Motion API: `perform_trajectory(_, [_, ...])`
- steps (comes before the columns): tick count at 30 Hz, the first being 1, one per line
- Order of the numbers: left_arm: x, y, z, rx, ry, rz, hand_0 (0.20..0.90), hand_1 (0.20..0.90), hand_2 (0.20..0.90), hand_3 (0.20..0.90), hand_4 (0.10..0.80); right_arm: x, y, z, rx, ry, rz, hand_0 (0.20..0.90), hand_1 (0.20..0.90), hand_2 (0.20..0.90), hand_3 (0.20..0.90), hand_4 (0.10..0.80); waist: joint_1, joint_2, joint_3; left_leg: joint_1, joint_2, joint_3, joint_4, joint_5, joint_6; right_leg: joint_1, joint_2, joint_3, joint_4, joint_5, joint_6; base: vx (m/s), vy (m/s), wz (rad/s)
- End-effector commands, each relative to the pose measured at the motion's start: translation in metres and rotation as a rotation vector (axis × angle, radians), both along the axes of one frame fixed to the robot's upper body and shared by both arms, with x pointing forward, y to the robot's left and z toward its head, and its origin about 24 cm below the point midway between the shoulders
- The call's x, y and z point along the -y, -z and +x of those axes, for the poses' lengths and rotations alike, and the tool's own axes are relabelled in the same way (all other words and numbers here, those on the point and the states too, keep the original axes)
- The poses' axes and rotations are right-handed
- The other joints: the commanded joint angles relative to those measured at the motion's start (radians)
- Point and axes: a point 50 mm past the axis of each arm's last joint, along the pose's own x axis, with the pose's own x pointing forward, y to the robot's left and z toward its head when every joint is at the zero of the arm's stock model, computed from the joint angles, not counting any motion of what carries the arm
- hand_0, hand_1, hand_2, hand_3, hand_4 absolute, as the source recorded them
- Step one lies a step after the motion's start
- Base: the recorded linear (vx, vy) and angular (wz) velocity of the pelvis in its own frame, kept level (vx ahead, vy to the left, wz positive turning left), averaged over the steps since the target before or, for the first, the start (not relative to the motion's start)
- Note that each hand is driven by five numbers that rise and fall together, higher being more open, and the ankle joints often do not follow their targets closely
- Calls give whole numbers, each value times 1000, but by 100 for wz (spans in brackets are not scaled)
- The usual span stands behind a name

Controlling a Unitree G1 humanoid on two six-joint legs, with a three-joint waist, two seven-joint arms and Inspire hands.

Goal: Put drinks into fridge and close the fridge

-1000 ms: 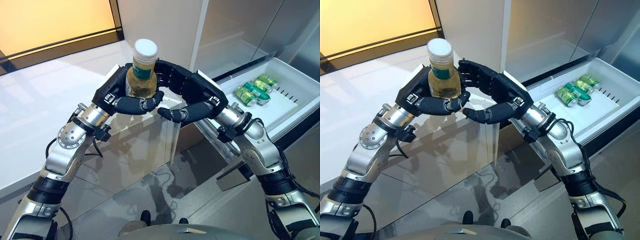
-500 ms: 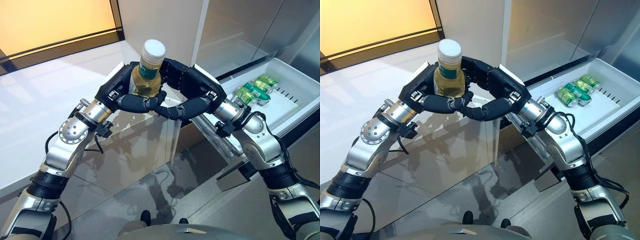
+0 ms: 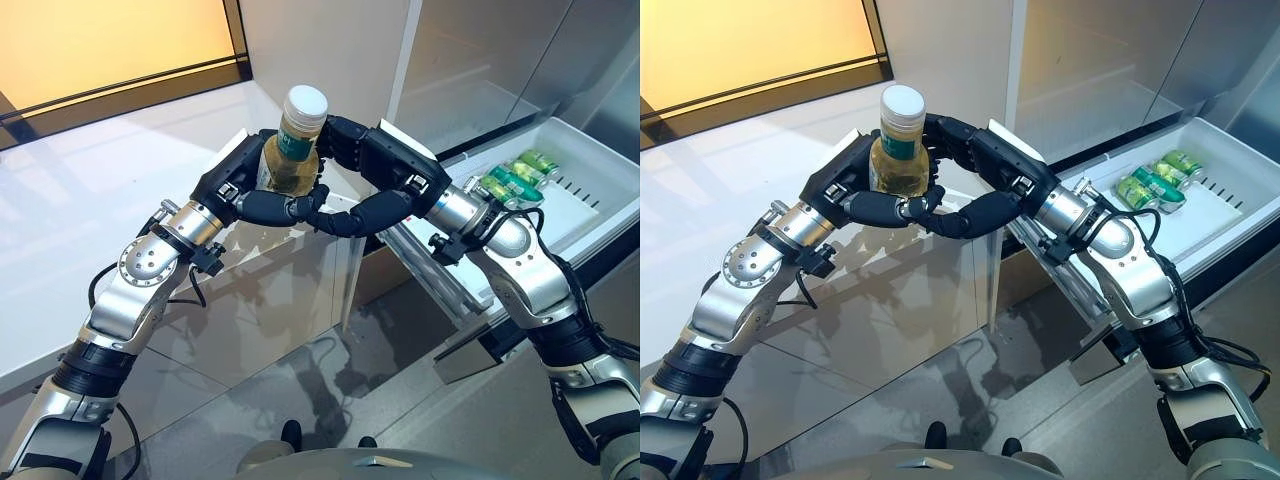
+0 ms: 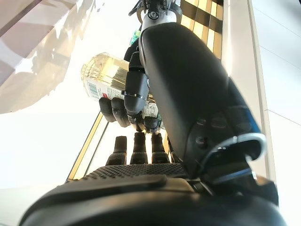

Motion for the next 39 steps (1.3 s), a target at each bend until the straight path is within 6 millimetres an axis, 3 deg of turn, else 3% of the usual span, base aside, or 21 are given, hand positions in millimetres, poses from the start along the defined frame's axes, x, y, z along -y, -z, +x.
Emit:
perform_trajectory(1, [33, -67, -4, 314, 151, 6, 300, 300, 300, 200, 100, -30, -72, -25, 320, -166, 206, 900, 900, 900, 900, 800, 0, -12, -131, 17, -41, 14, 1, -85, 30, -27, -15, 21, 24, 24, 59, 0, 0, 0])
perform_trajectory(13, [24, -55, 6, 283, 65, 46, 300, 300, 300, 200, 100, -31, -79, -24, 295, -179, 286, 900, 900, 900, 900, 800, 1, -10, -136, 18, -40, 18, 1, -85, 32, -28, -13, 22, 25, 24, 58, 0, 0, 0])
perform_trajectory(22, [20, -54, 5, 275, 69, 17, 300, 300, 300, 200, 100, -20, -78, -20, 259, -122, 278, 900, 900, 900, 900, 800, 5, -13, -139, 15, -45, 8, 1, -84, 31, -30, -16, 12, 25, 25, 60, 8, 0, 0])
perform_trajectory(32, [19, -61, 3, 336, 55, -3, 300, 300, 300, 200, 100, -7, -59, 1, 125, 43, 238, 900, 900, 900, 900, 800, -3, -16, -135, 16, -43, 11, 1, -82, 30, -31, -16, 11, 27, 28, 60, 0, 0, 0])
perform_trajectory(39, [16, -67, -1, 378, 49, -33, 300, 300, 300, 200, 100, -7, -48, 2, 32, -11, 270, 900, 900, 900, 900, 800, -2, -19, -131, 19, -44, 8, 1, -85, 30, -28, -17, 9, 26, 27, 60, 0, 0, 0])
